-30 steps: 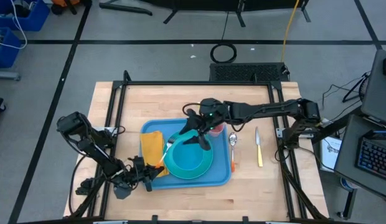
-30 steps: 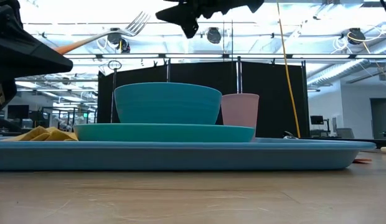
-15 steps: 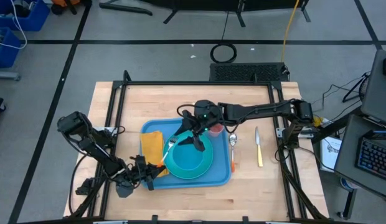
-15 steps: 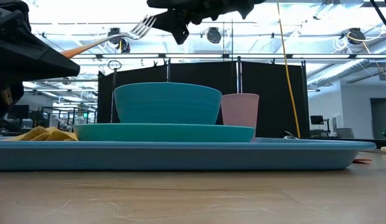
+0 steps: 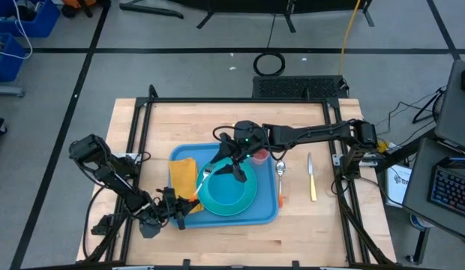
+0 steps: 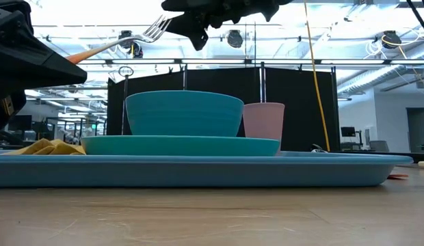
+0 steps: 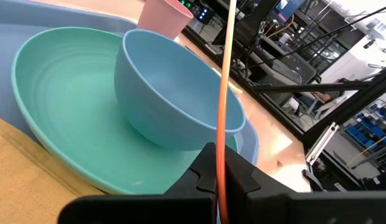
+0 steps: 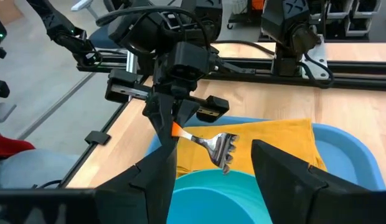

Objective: Set up tray
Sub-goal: Put the orange fork on the yellow napkin

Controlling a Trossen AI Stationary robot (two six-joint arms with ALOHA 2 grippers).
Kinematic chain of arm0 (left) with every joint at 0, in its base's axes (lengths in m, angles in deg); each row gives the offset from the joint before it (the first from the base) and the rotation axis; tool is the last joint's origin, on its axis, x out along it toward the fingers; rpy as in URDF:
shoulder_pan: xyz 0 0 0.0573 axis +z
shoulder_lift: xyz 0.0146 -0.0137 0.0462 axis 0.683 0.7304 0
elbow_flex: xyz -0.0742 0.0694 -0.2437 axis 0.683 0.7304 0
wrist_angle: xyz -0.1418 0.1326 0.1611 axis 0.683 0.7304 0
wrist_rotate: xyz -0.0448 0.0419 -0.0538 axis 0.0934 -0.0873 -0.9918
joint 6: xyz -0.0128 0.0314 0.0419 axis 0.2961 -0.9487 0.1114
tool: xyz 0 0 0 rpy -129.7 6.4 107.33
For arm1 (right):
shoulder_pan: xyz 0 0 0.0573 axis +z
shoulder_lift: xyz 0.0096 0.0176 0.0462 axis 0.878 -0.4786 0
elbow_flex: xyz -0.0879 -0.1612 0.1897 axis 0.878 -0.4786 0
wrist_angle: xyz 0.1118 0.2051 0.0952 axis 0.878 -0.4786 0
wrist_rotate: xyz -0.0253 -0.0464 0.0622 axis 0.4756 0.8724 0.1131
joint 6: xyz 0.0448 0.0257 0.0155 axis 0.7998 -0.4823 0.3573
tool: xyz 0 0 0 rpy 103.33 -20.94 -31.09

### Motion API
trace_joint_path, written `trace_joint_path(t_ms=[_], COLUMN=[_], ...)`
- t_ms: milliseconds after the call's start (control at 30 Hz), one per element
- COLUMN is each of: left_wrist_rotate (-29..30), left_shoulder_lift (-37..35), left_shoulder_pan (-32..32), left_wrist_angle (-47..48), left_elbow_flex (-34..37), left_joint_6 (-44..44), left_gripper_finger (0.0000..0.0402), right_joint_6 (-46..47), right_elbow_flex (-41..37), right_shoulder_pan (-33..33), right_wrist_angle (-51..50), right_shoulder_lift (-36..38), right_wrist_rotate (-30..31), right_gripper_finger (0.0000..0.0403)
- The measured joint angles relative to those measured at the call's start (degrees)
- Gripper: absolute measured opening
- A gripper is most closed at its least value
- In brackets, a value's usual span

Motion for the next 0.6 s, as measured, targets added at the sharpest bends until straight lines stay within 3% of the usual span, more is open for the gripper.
trace_joint_path(t_ms=[233, 600], left_wrist_rotate=[0.2, 0.2], left_shoulder_lift=[0.0, 0.0], left_shoulder_pan=[0.0, 0.0], left_wrist_angle=[0.0, 0.0], left_elbow_flex=[0.0, 0.0], left_joint_6=[0.0, -0.5], left_gripper_finger=[0.0, 0.0001], right_joint_6=[-0.6, -2.5], right_elbow_flex=[0.0, 0.0], right_shoulder_pan=[0.0, 0.0], right_wrist_angle=[0.0, 0.1], right_shoulder_lift=[0.0, 0.0], right_wrist_rotate=[0.1, 0.7], right_gripper_finger=[0.0135, 0.0011])
